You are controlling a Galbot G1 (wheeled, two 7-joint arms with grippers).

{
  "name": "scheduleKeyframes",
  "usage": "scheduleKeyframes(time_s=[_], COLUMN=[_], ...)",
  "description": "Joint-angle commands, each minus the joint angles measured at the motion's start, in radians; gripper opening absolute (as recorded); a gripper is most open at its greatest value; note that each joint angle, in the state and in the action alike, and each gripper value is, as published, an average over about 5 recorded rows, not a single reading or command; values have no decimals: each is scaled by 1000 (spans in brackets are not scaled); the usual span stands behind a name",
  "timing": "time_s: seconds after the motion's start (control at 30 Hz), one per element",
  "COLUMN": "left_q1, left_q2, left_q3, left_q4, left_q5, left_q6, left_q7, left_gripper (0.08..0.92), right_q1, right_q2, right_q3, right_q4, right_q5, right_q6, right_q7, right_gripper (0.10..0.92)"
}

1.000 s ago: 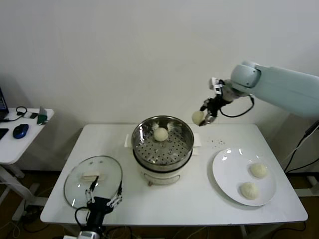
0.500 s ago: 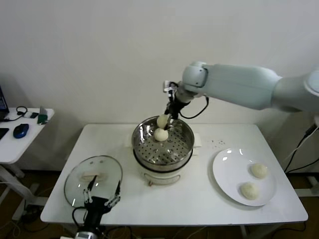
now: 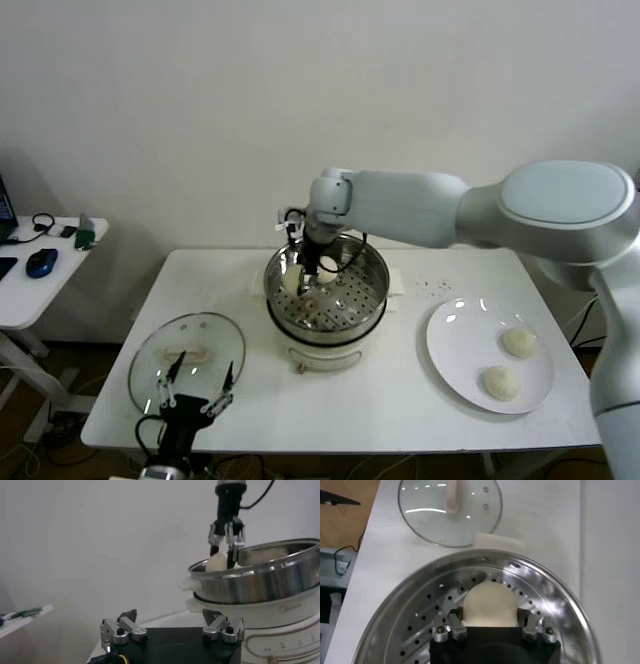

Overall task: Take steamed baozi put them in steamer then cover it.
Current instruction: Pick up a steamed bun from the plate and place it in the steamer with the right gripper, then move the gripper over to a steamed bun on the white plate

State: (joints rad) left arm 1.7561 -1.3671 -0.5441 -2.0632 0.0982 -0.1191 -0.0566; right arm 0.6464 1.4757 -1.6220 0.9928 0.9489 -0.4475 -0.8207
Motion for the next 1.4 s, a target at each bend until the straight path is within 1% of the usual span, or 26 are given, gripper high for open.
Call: scheduleKeyframes(time_s=[0.03,0.53,0.63,0.73,0.87,0.97,1.1,1.3,1.4], left_q1=[13,10,10,11,14,15,16,15,14], left_q2=[15,16,15,14,13,13,13,12,12], left_q3=[-11,-10,-9,-8,-9,-8,-7,-2,1], left_q4=[3,11,12,13,14,15,14,14,14], left_q5=[-22,-26,-25,-24,-23,-22,-21,-12,-7], left_q6=[-9,-13,-13,-14,-16,-18,-18,-16,-15], left_q7=[0,0,0,0,-1,-1,-1,-1,-2], left_gripper=[823,823,823,823,823,823,823,823,823], right_q1=[-78,-69,-65,-51,-10,30,112,213,255], right_q2=[79,52,49,39,2,-48,-155,-389,-519], right_q3=[-9,-17,-9,0,1,4,4,-16,-37], right_q4=[-42,-33,-32,-27,12,66,171,337,435], right_q5=[-33,-83,-83,-81,-80,-81,-83,-102,-167], right_q6=[-6,0,-2,0,6,7,10,30,50], right_q7=[8,-11,-15,-27,-46,-50,-61,-87,-119], right_gripper=[687,687,727,794,820,822,823,823,823])
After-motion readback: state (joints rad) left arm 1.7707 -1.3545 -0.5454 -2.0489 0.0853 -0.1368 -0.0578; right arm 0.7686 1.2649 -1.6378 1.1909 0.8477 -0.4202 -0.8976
